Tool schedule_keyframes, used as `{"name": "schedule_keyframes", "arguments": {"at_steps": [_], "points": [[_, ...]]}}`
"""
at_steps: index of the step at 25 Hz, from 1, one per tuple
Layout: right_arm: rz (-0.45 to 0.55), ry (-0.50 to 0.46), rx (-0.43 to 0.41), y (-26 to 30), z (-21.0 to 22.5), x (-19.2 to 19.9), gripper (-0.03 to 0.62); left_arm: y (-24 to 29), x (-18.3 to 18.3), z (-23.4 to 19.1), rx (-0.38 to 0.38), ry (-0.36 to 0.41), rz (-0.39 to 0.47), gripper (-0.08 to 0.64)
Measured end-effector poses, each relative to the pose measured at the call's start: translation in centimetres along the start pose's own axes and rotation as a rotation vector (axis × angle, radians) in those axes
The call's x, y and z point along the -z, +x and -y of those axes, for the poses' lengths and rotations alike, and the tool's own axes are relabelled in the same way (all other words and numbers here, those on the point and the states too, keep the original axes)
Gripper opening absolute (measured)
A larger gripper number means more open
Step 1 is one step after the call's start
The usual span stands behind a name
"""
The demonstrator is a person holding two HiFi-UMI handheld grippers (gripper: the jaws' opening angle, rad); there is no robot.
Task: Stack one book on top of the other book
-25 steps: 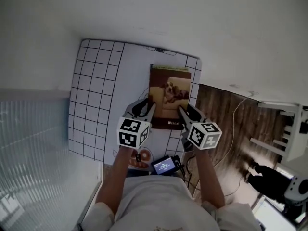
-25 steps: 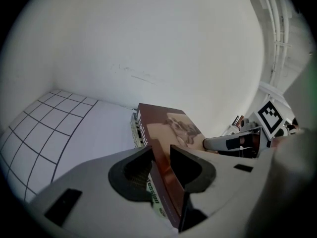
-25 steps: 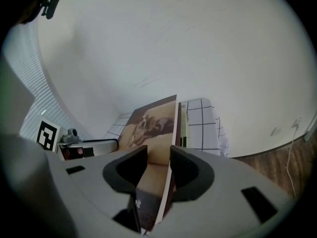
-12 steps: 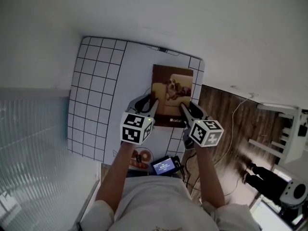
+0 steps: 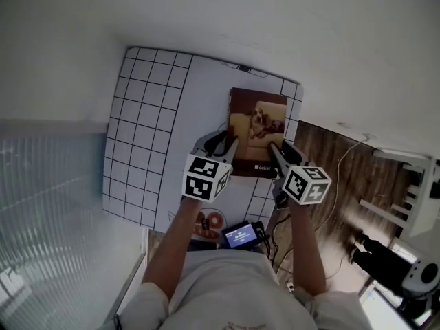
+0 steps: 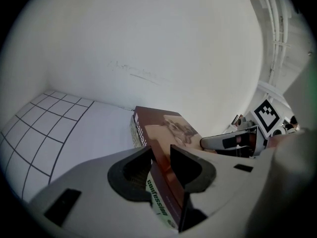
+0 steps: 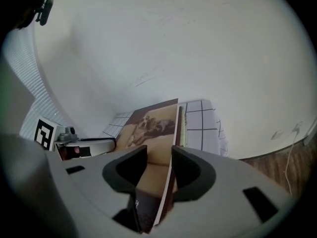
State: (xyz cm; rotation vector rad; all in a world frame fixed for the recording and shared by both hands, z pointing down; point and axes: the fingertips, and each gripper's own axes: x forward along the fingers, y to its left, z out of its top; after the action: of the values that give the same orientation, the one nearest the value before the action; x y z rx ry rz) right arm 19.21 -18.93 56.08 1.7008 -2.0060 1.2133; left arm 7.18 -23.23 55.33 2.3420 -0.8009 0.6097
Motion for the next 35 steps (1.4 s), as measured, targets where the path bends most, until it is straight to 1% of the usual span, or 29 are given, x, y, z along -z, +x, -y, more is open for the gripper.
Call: {"name": "schedule_keyframes", "arguments": {"at_steps": [3, 6, 8, 11, 14, 19, 23, 27, 29, 33, 35], "points": [[-0.019, -0.030, 0.011, 0.1, 0.0, -0.1, 0.155, 0.0, 0.0, -0.1, 0.013, -0.001, -0.008, 0.123], [-0.032, -0.093, 0.052, 0.0, 0.2, -0.3, 0.163, -0.1, 0.0, 0.2, 0.012, 0.021, -0.027, 0.123], [-0.036, -0.116, 0.068, -0.2, 0.2, -0.3, 0.164, -0.2, 0.1, 0.4, 0.013, 0.022, -0.031, 0.123], [-0.033, -0.115, 0.067, -0.2, 0.1, -0.2, 0.164, -0.3, 0.2, 0.3, 0.025, 0.005, -0.032, 0.123], [-0.029, -0.121, 0.075, -0.1, 0.2, -0.3, 0.164, -0.1, 0.2, 0.3, 0.032, 0.012, -0.036, 0.124], [-0.031, -0.133, 0.082, -0.1, 0.2, -0.2, 0.166, -0.1, 0.3, 0.4, -0.003, 0.045, -0.046, 0.127], [-0.030, -0.137, 0.090, -0.1, 0.2, -0.3, 0.166, 0.0, 0.3, 0.3, -0.008, 0.028, -0.051, 0.127], [-0.025, -0.137, 0.103, 0.0, 0.1, -0.2, 0.166, -0.1, 0.3, 0.2, -0.014, 0.029, -0.061, 0.129], [-0.023, -0.136, 0.102, -0.2, 0.1, -0.3, 0.166, -0.3, 0.1, 0.2, -0.016, 0.026, -0.052, 0.127], [-0.013, -0.174, 0.111, -0.8, 0.0, -0.2, 0.188, -1.4, -1.2, 0.0, -0.032, 0.015, 0.015, 0.127], [-0.003, -0.174, 0.113, -1.1, -0.2, -0.4, 0.189, -1.8, -1.3, -0.4, -0.044, 0.022, 0.016, 0.127]]}}
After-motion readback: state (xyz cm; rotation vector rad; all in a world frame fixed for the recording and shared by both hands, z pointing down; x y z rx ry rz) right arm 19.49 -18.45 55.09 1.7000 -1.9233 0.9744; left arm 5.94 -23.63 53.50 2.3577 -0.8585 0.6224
